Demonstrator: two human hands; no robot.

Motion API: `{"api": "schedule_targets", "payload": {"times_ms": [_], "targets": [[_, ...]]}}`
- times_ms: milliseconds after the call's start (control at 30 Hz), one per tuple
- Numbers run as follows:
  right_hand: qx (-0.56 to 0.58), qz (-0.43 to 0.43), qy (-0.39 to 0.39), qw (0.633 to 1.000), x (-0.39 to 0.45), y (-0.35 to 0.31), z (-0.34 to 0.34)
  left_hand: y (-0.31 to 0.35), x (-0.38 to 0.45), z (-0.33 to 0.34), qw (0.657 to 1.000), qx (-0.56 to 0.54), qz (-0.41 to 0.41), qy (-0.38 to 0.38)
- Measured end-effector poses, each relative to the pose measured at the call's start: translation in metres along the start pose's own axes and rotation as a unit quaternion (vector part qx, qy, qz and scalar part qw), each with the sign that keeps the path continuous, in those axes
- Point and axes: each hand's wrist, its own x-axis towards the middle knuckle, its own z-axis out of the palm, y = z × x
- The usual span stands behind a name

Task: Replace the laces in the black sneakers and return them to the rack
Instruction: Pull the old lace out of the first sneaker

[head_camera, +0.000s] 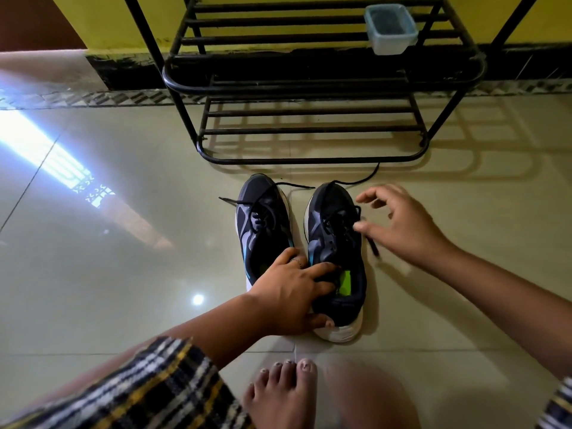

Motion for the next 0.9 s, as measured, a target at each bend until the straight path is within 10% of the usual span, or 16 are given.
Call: {"api": "schedule_targets", "payload": {"times_ms": [167, 900], "targets": [[-0.078, -0.057, -0.048, 0.994, -0.013, 0.005, 0.026, 0.002, -0.001, -0.001, 1.000, 0.001, -0.008, -0.002], [0.073, 0.183, -0.032, 0.980, -0.016, 0.051, 0.042, 0.000, -0.003, 0.002, 1.000, 0.000, -0.007, 0.003]]}}
